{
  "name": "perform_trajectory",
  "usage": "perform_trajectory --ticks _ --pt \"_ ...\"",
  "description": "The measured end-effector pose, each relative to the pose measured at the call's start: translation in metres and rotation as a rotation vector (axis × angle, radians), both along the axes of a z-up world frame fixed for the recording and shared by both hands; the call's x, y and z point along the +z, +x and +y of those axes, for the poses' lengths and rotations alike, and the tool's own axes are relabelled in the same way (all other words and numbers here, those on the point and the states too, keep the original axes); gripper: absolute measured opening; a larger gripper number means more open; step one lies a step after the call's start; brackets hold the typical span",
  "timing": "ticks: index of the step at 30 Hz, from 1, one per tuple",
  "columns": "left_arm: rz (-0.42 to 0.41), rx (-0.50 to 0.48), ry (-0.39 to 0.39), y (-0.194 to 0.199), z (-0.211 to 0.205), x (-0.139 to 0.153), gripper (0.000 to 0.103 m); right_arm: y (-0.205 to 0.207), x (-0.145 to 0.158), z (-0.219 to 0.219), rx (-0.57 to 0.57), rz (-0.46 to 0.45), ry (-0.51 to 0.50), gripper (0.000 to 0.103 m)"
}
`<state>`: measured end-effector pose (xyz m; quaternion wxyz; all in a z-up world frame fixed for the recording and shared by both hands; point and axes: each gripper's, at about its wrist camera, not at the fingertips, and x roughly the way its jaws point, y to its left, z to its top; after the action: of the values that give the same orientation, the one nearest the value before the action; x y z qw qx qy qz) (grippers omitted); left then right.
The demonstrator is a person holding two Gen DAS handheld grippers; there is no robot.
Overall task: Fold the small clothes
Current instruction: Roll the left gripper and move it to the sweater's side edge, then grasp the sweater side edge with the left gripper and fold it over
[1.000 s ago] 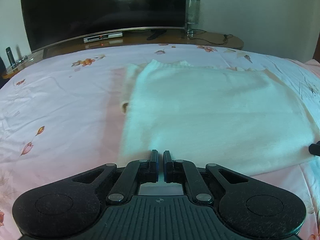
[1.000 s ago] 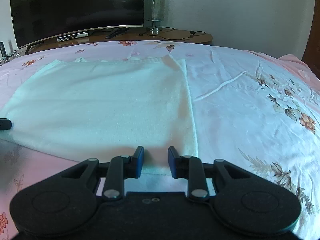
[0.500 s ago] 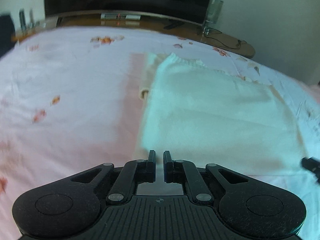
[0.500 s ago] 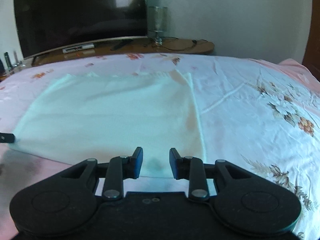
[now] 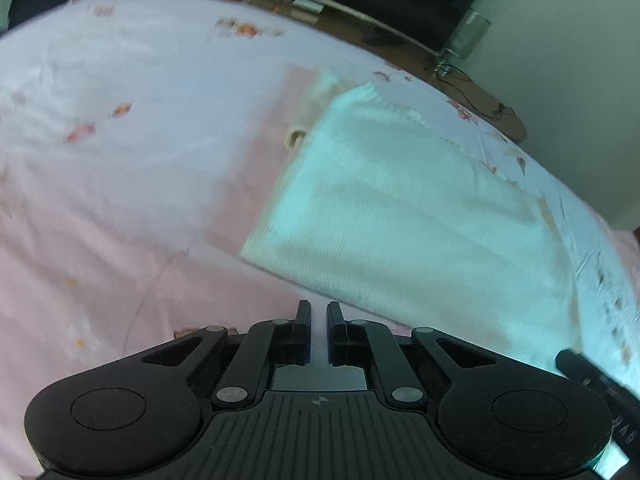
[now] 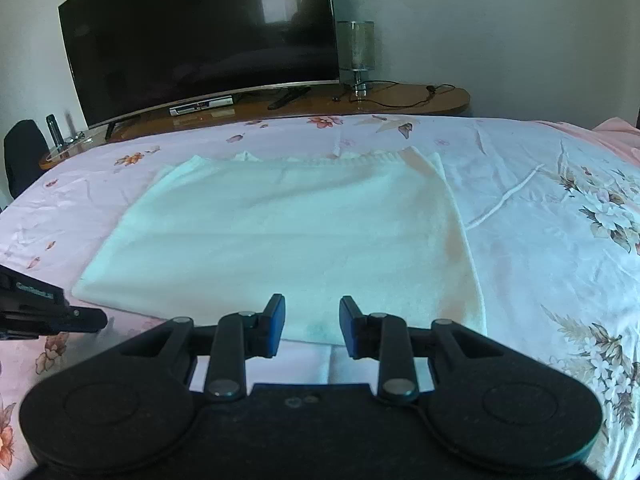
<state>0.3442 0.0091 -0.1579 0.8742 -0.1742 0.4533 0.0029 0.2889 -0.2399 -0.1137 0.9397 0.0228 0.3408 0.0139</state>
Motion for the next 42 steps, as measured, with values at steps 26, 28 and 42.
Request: perform_trajectory --ticks 26,28,42 --pt "-0.059 0.099 -0.137 -0.006 0.010 0.005 0.102 0.009 -0.004 0.003 0.028 -0.009 0.022 0.030" --pt "-0.061 0.137 -0.215 -0.005 0.013 -0.002 0.102 0.012 -0.005 0.005 0.035 -0.013 0.019 0.030" --pt "-0.131 0.286 -0.475 0.026 0.008 -0.036 0.078 0.059 -0.020 0.014 0.083 -0.003 0.026 0.030"
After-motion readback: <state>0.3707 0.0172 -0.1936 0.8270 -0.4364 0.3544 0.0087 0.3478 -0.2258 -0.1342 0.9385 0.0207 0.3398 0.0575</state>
